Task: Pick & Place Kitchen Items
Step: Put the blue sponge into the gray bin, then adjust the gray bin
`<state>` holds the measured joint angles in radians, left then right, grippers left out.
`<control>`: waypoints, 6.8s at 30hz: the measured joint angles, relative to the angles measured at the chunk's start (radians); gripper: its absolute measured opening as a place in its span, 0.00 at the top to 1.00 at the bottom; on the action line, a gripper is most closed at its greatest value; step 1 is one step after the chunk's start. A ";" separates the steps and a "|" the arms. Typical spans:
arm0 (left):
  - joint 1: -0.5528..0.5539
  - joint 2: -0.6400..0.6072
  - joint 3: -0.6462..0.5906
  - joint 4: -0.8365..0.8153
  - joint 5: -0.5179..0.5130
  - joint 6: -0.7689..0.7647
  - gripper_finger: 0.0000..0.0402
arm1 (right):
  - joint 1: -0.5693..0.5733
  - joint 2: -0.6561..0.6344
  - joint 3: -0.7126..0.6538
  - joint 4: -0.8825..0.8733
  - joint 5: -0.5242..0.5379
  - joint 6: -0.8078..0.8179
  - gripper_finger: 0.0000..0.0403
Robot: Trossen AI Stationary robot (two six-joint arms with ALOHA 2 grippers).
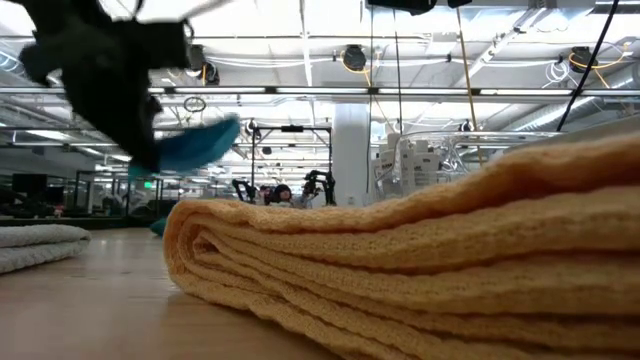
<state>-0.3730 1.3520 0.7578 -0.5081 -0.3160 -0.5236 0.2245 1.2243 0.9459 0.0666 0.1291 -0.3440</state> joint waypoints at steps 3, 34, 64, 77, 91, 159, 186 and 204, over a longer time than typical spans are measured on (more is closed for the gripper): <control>-0.023 -0.066 0.001 0.006 -0.171 -0.001 0.90 | -0.001 0.000 0.000 0.016 0.000 0.013 0.51; 0.020 0.102 0.024 0.806 -0.680 0.752 0.93 | -0.087 0.170 -0.001 0.270 0.102 0.245 0.51; 0.029 0.102 0.024 0.814 -0.644 0.724 0.91 | -0.157 0.253 0.001 0.386 -0.028 0.298 0.55; 0.029 0.102 0.024 0.817 -0.618 0.641 0.87 | -0.159 0.252 0.001 0.378 -0.030 0.220 0.94; 0.024 0.102 0.024 0.765 -0.612 0.527 0.28 | -0.154 0.149 0.001 0.235 -0.029 0.171 0.99; 0.166 0.101 0.024 0.691 -0.271 0.451 0.20 | 0.452 0.097 0.031 -0.830 0.155 0.677 0.97; 0.183 0.101 0.024 0.651 -0.198 0.412 0.20 | 0.447 0.028 0.029 -0.777 0.020 0.673 0.74; 0.183 0.101 0.024 0.640 -0.198 0.383 0.20 | 0.435 0.025 -0.041 -0.512 -0.029 0.597 0.75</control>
<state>-0.1902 1.4532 0.7818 0.1314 -0.5137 -0.1406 0.6594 1.2488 0.9050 -0.4458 0.1005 0.2530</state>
